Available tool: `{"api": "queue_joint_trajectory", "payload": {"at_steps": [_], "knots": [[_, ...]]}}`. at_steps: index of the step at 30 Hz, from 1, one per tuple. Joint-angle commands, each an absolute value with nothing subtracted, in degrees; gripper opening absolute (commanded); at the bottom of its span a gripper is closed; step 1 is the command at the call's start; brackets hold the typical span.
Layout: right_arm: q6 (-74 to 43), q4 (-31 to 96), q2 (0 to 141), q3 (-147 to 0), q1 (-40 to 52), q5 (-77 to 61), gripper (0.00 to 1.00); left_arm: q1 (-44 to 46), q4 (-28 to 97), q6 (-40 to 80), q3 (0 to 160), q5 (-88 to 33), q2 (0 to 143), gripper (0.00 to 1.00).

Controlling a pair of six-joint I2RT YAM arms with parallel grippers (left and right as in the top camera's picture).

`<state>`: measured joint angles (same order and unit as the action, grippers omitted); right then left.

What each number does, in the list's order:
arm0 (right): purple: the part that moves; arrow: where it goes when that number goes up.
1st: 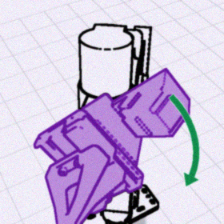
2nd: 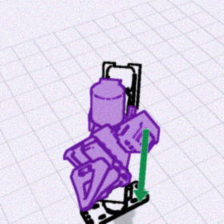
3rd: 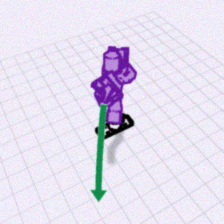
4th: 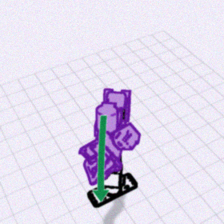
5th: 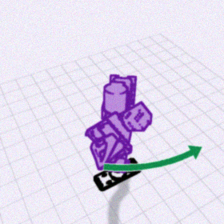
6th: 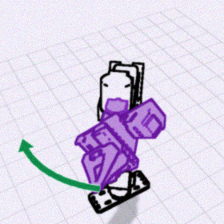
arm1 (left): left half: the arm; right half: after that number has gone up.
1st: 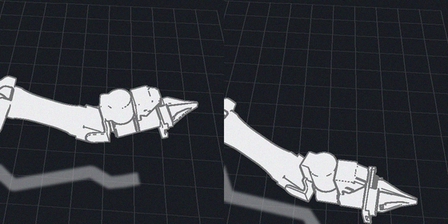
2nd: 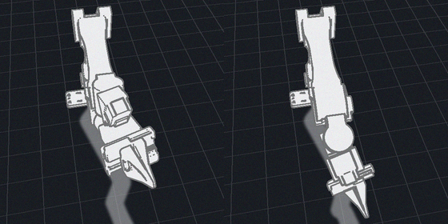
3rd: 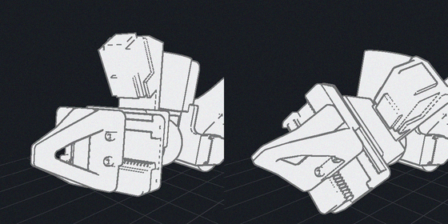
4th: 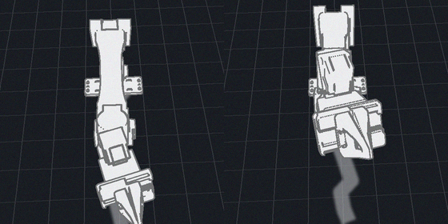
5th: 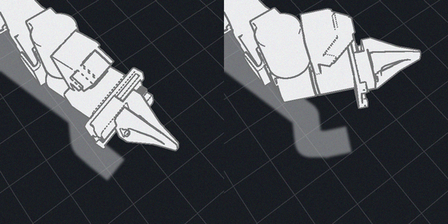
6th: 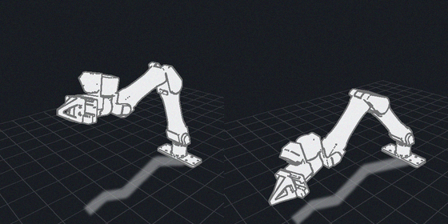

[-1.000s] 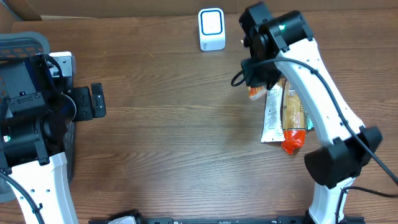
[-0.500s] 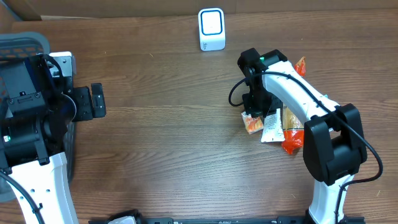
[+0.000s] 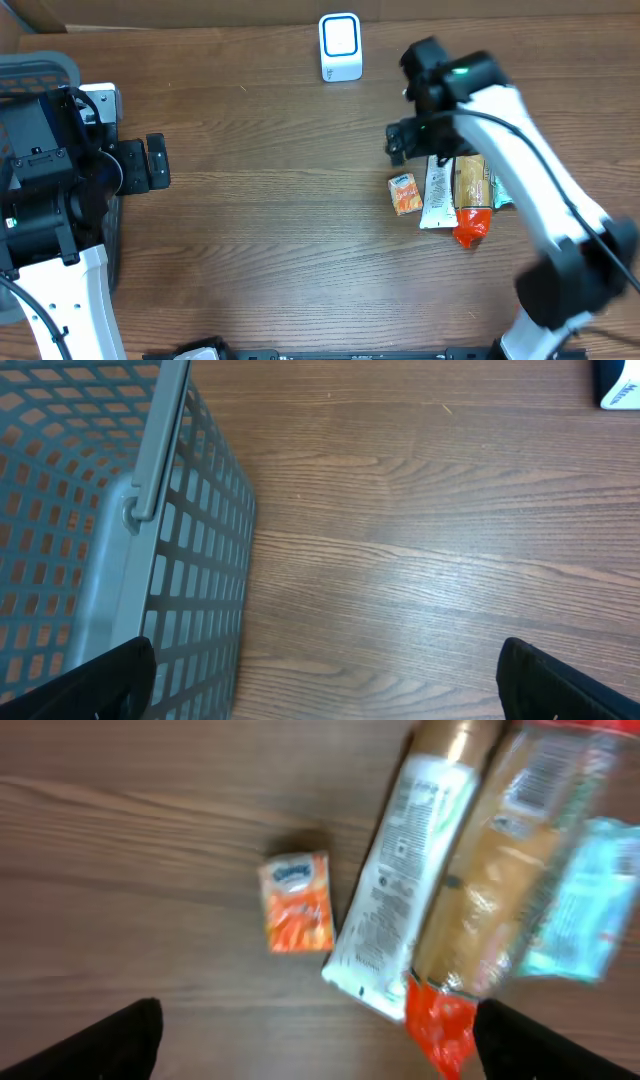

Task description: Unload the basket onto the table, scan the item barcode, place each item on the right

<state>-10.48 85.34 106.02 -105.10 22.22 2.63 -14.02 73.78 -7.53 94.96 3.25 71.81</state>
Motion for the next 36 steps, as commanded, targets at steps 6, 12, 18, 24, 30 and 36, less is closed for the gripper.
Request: {"api": "queue_joint_trajectory", "payload": {"at_steps": [6,12,18,24,30,36], "knots": [[-10.48,92.92,89.14,-109.51,22.00,1.58,1.00,-14.24,73.67,-8.14,95.74,2.98,72.01,1.00],[-10.48,93.36,86.76,-109.51,22.00,1.58,1.00,-14.24,73.67,-8.16,95.74,2.98,72.01,1.00],[-10.48,93.34,86.85,-109.45,22.00,1.58,1.00,-14.24,73.67,-8.16,95.74,2.98,72.01,1.00],[-10.48,92.86,87.00,-109.12,22.00,1.58,1.00,-14.24,73.67,-8.16,95.74,2.98,72.01,1.00],[-10.46,92.71,83.68,-109.06,23.14,1.63,1.00,-14.24,73.67,-8.16,95.74,2.98,72.01,1.00],[-9.56,78.56,73.82,-101.43,22.94,8.99,1.00,-14.24,73.67,-8.16,95.74,2.98,72.01,1.00]]}}
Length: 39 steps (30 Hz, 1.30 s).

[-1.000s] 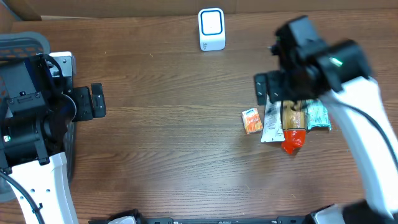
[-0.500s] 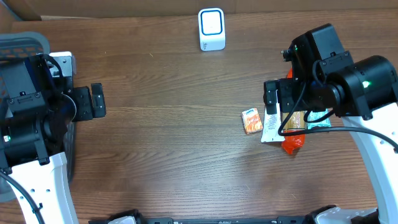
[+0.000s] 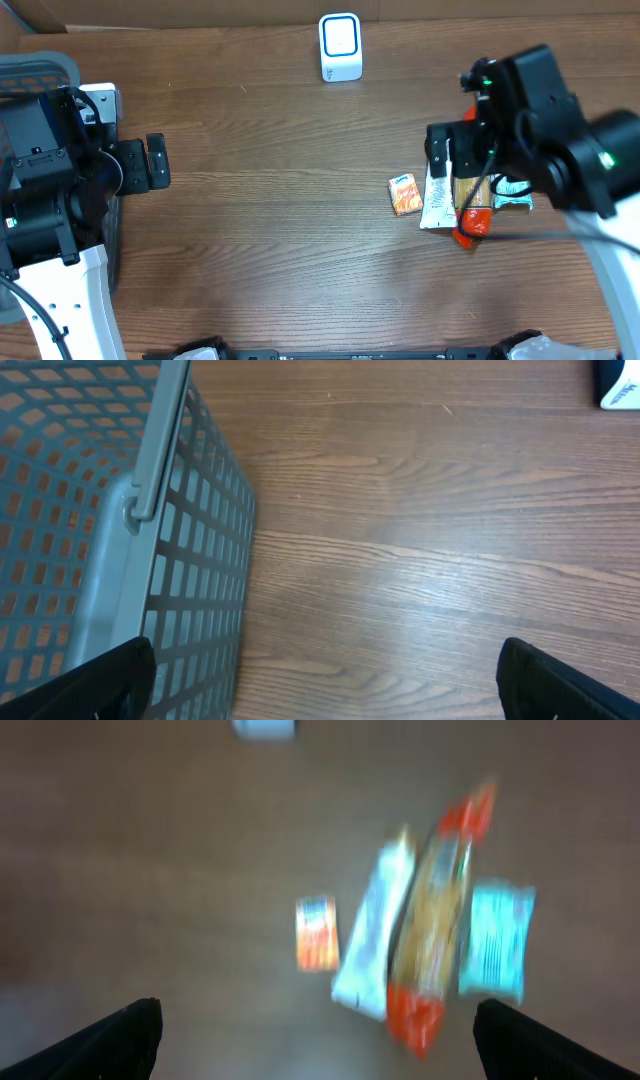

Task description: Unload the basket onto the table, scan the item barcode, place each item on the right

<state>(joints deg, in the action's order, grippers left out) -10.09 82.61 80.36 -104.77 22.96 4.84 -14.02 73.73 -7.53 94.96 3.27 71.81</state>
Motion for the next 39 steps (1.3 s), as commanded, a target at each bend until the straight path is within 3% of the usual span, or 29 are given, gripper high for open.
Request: {"api": "queue_joint_trajectory", "payload": {"at_steps": [1,6,11,28,33,39], "knots": [[-9.58,75.31,71.92,-99.37,22.55,8.97,1.00,-14.24,73.67,-8.16,95.74,2.98,72.01,1.00],[-9.63,53.19,58.87,-83.85,14.74,8.95,1.00,-14.24,73.67,-8.14,95.74,2.98,72.01,1.00],[-9.63,39.20,47.18,-68.77,10.85,8.97,1.00,-14.24,73.67,-8.16,95.74,2.98,72.01,1.00],[-16.73,-9.78,14.15,-17.96,9.19,8.75,1.00,-14.24,73.67,-8.16,95.74,2.98,72.01,1.00],[-16.78,-17.26,7.66,-7.66,9.19,8.78,1.00,-14.24,73.67,-8.16,95.74,2.98,72.01,1.00],[-16.78,-17.06,2.94,-1.54,9.26,8.75,1.00,-14.24,73.67,-8.16,95.74,2.98,72.01,1.00]]}}
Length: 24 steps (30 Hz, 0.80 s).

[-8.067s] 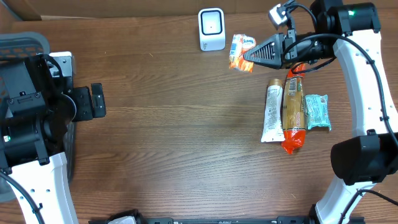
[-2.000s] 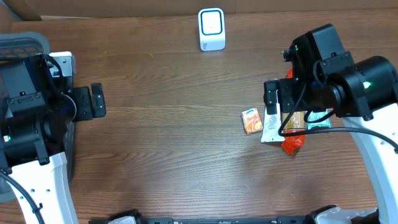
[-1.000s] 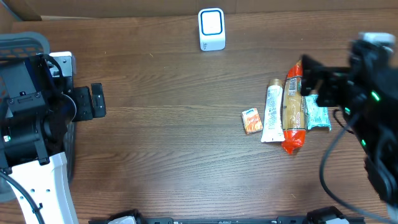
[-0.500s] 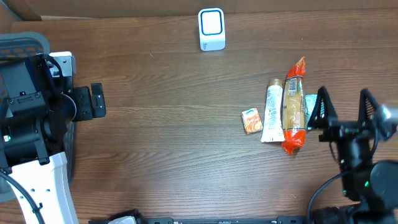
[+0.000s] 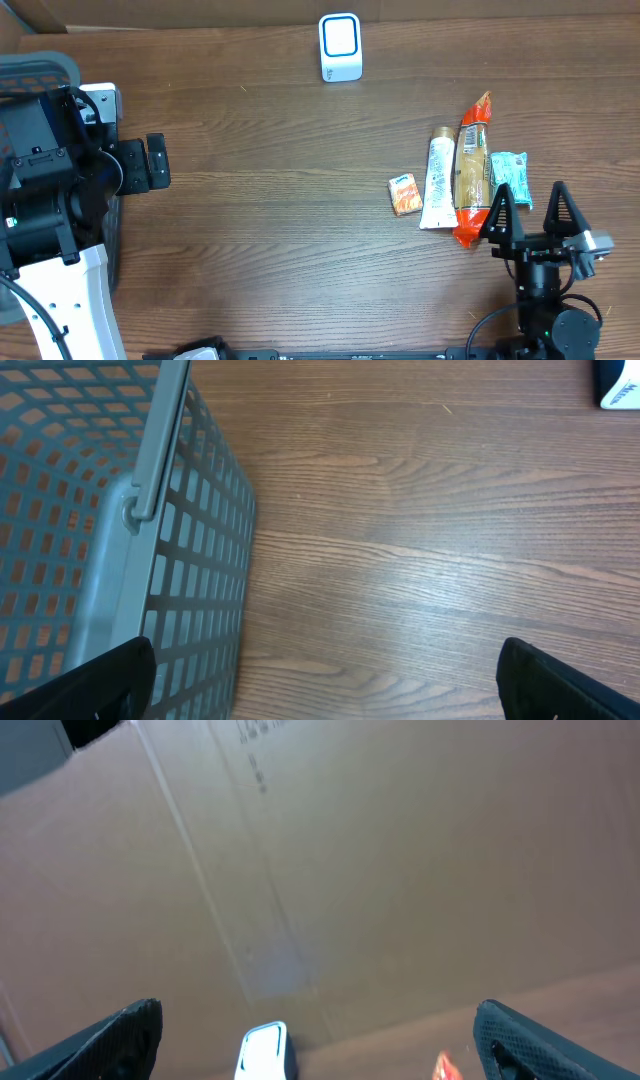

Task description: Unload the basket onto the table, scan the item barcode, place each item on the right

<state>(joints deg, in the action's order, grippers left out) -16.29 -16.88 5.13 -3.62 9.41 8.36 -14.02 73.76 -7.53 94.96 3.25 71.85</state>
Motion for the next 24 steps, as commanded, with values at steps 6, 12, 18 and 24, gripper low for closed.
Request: {"api": "queue_joint_trajectory", "payload": {"at_steps": [6,12,18,24], "knots": [[-16.73,-10.09,0.12,-0.45,9.30,8.29,1.00,-14.24,73.67,-8.16,95.74,2.98,72.01,1.00],[-16.73,-5.91,0.12,-0.45,9.30,8.32,1.00,-14.24,73.67,-8.16,95.74,2.98,72.01,1.00],[-16.71,3.90,0.12,-0.43,9.30,8.23,1.00,-14.24,73.67,-8.16,95.74,2.98,72.01,1.00],[-16.71,3.66,0.12,-0.43,9.30,8.10,1.00,-14.24,73.67,-8.16,95.74,2.98,72.01,1.00]]}}
